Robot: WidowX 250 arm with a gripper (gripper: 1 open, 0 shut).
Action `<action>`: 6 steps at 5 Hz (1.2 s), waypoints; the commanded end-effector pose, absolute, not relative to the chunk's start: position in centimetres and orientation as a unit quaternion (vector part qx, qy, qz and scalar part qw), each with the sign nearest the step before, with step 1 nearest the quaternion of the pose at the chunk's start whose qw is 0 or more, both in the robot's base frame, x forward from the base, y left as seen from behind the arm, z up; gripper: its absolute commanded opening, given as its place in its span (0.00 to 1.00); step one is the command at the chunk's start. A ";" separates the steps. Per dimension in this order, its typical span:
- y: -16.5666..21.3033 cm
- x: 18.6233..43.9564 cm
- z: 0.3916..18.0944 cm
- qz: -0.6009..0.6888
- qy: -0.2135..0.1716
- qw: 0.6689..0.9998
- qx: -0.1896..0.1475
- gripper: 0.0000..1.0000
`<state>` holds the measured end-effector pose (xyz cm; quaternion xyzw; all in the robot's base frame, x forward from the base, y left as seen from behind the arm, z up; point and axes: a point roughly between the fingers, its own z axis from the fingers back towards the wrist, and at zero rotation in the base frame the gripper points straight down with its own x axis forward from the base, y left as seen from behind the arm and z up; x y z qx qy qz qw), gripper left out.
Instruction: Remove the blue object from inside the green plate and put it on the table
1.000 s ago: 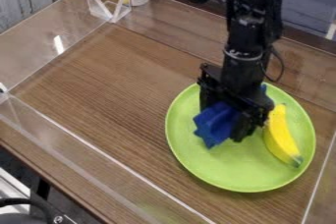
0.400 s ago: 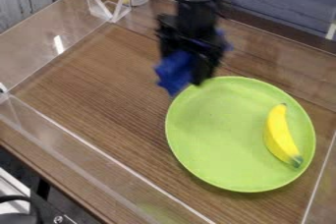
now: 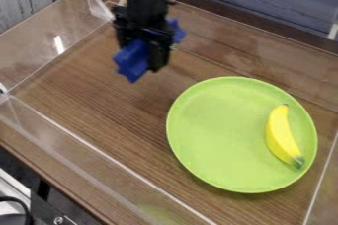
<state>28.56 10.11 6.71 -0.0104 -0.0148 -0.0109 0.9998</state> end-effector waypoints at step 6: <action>7.4 30.5 5.2 -0.049 -0.032 0.998 -0.008 1.00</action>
